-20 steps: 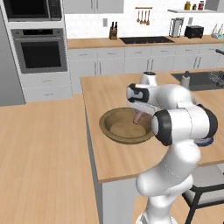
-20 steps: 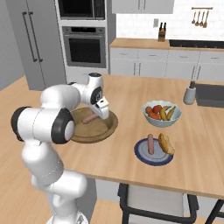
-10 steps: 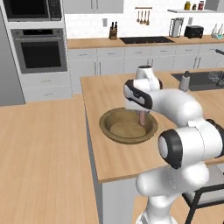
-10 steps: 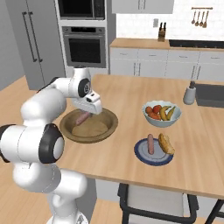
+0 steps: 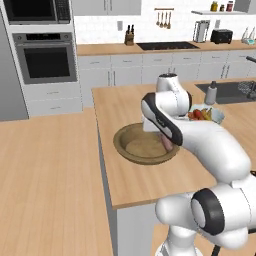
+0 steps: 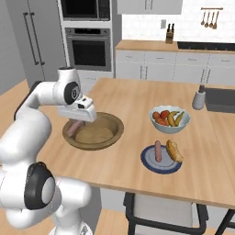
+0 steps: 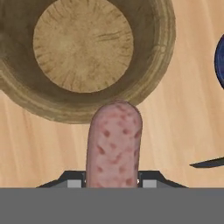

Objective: Place one bun and one sausage from the bowl on each plate.

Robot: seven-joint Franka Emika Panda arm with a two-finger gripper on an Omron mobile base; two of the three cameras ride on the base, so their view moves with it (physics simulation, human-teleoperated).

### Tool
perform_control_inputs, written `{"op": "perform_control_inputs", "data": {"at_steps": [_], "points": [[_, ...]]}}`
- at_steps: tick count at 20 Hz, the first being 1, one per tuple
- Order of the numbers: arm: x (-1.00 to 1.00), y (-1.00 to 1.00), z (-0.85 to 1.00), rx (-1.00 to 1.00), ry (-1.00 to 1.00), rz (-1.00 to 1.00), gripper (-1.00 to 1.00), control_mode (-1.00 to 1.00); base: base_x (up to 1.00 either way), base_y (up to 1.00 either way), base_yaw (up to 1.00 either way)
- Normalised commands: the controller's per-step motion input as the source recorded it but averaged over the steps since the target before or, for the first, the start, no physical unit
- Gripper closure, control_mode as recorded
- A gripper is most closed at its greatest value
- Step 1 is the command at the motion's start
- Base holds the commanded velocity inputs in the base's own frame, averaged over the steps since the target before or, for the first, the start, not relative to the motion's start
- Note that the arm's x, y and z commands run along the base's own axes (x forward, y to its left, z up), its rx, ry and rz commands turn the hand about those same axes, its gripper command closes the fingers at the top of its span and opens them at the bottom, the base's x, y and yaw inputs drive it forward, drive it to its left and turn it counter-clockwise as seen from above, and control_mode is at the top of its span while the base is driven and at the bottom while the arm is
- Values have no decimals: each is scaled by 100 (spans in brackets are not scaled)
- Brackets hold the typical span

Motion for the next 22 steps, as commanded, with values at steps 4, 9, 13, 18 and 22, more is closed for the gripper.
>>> {"op": "perform_control_inputs", "data": {"at_steps": [4, 9, 13, 18, 22], "points": [[-41, -7, 33, 4, 0, 11, 100, -100, 0, 0, 0], [-18, -13, 13, 5, 0, 7, 100, -100, 0, 0, 0], [-3, -5, 0, 0, 0, 3, 100, 100, -32, 0, 2], [0, 0, 0, 0, 0, 0, 100, 100, -100, -12, -1], [0, 0, 0, 0, 0, 0, 100, 100, -15, -96, -3]]}}
